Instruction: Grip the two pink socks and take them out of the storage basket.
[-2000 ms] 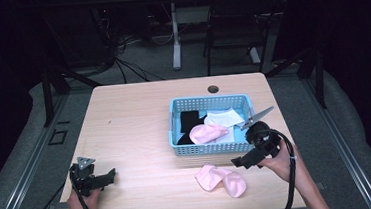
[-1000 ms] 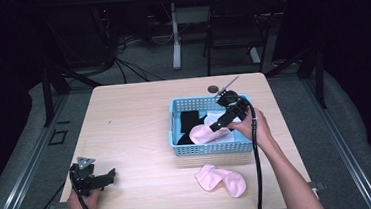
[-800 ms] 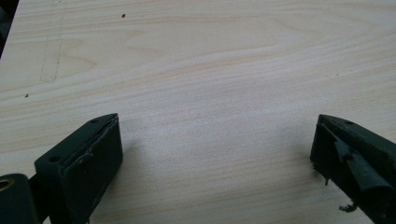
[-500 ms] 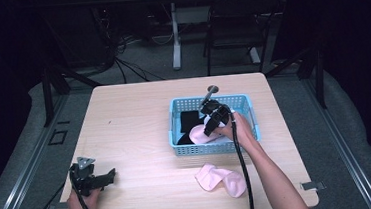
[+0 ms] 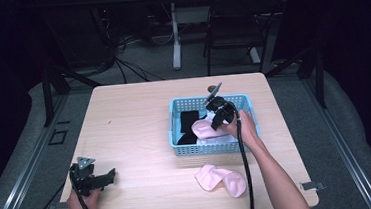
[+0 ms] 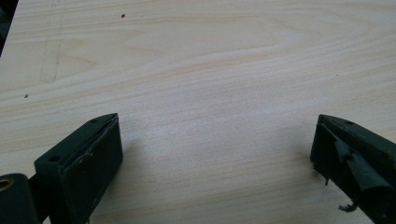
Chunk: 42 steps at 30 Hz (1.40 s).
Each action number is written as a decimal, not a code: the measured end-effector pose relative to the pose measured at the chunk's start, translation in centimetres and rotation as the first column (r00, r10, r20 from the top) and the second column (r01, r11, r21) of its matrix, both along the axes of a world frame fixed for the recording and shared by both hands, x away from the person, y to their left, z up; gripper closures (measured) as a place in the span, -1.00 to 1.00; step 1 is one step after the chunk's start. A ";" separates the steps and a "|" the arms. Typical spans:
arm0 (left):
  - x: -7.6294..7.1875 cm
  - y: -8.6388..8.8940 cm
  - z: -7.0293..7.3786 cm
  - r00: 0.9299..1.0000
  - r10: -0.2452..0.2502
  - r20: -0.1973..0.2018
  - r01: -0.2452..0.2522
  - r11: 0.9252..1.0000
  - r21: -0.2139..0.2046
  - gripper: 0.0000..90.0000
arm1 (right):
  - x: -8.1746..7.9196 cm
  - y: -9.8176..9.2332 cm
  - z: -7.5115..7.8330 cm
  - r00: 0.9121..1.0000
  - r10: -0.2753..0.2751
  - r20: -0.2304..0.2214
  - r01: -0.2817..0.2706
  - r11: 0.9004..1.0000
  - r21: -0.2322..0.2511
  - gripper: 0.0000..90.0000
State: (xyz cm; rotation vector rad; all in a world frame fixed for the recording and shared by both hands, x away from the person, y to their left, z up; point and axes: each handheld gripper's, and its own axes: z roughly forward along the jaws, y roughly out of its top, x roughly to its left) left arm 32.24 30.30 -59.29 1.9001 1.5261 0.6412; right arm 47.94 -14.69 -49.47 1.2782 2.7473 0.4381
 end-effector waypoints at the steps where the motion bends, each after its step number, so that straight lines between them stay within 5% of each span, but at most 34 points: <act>1: 0.0 0.0 0.0 1.000 -0.001 0.000 0.001 1.000 0.000 -0.95 | 0.0 -0.1 0.4 1.000 -0.001 0.001 0.001 1.000 0.010 0.88; 42: 0.0 0.0 0.0 1.000 -0.001 -0.001 0.001 1.000 0.000 -0.95 | -2.9 -3.5 7.8 0.997 -0.008 0.074 0.003 0.998 0.068 0.87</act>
